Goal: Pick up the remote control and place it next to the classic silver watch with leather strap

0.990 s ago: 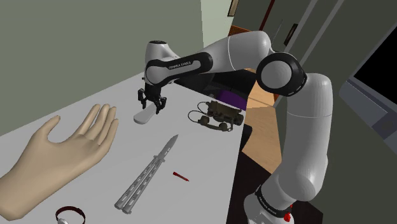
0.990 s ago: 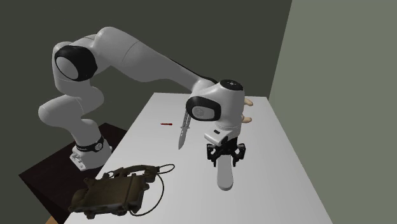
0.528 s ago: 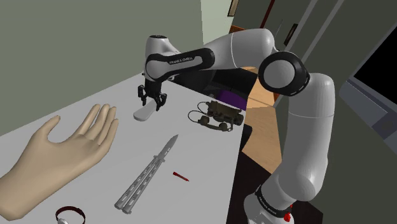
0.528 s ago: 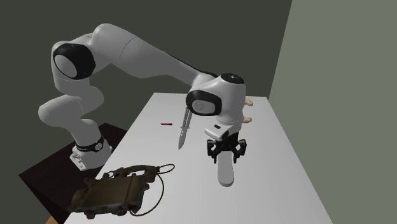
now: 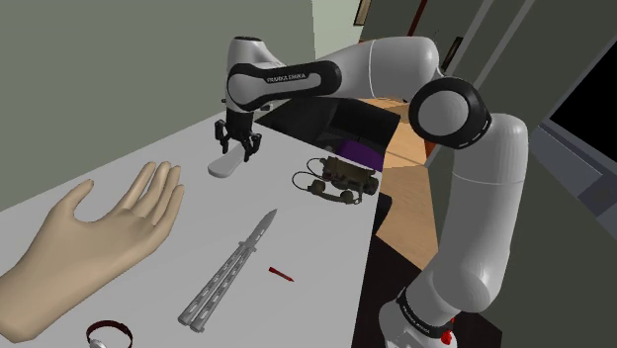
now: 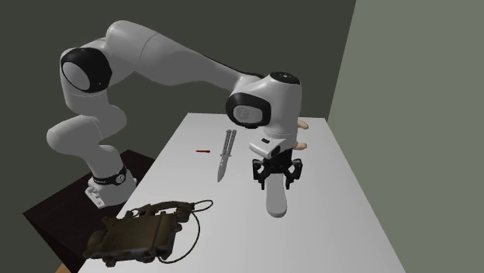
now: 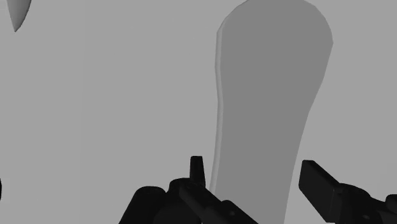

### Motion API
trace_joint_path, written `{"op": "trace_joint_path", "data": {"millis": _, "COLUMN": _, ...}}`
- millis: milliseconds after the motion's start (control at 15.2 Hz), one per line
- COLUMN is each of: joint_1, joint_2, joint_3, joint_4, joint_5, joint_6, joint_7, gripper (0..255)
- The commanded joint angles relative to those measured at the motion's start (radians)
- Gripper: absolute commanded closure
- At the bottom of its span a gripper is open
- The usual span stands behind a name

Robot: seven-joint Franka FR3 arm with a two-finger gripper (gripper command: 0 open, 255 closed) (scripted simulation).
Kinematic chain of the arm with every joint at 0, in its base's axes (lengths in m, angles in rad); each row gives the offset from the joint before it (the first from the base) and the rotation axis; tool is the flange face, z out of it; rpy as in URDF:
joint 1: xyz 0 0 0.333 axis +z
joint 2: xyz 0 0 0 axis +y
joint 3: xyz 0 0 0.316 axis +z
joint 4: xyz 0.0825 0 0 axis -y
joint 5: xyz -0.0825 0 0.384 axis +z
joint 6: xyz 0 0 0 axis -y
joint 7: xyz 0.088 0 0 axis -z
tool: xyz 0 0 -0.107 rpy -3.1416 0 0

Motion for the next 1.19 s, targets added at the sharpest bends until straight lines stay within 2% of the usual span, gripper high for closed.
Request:
{"op": "trace_joint_path", "data": {"millis": 0, "joint_1": 0.001, "joint_2": -0.008, "joint_3": 0.002, "joint_4": 0.017, "joint_5": 0.002, "joint_6": -0.025, "joint_7": -0.001, "gripper": 255}}
{"op": "trace_joint_path", "data": {"millis": 396, "joint_1": 0.001, "joint_2": -0.024, "joint_3": 0.005, "joint_4": 0.067, "joint_5": 0.008, "joint_6": -0.090, "joint_7": -0.004, "gripper": 255}}
{"op": "trace_joint_path", "data": {"millis": 726, "joint_1": 0.029, "joint_2": -0.162, "joint_3": 0.038, "joint_4": -0.133, "joint_5": 0.034, "joint_6": -0.024, "joint_7": 0.064, "gripper": 255}}
{"op": "trace_joint_path", "data": {"millis": 1122, "joint_1": 0.074, "joint_2": -0.299, "joint_3": 0.084, "joint_4": -0.316, "joint_5": 0.070, "joint_6": 0.028, "joint_7": 0.152, "gripper": 255}}
